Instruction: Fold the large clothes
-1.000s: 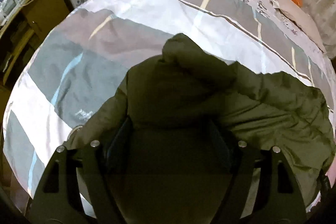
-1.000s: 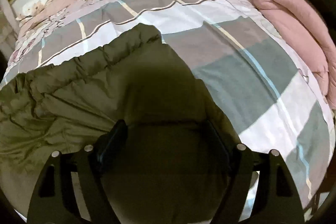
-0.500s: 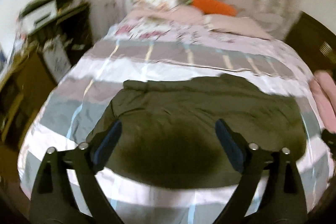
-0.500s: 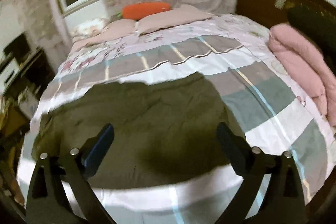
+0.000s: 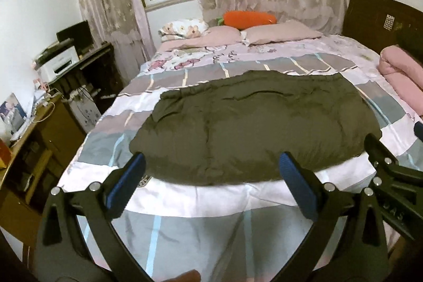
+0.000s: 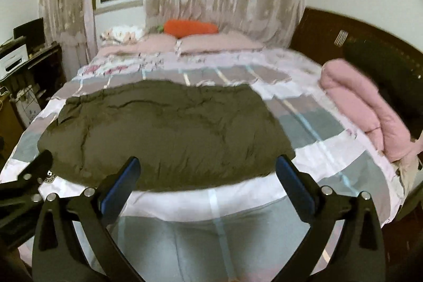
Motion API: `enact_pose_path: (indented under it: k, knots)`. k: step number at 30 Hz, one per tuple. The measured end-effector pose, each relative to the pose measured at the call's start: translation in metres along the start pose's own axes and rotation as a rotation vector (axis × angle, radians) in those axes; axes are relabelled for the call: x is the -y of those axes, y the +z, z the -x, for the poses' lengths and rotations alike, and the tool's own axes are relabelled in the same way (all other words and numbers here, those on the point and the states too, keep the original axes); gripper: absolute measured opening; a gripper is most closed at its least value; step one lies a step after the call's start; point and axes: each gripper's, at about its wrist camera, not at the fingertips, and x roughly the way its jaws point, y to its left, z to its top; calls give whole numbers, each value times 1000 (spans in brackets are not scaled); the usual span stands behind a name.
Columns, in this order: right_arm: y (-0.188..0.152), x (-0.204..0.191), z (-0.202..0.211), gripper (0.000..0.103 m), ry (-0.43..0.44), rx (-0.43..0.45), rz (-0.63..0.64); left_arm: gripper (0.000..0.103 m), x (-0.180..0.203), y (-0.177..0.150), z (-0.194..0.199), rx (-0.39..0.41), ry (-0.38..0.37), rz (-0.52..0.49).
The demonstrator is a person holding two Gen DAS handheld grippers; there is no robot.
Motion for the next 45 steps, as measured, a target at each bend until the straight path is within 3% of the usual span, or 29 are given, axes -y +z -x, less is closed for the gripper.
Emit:
enact_pose_path:
  k: [6, 45]
  knots:
    - [1, -4, 3, 102, 10, 12, 5, 101, -12, -1, 9, 25, -44, 76]
    - [1, -7, -3, 102, 10, -22, 0, 101, -15, -1, 5, -1, -50, 78]
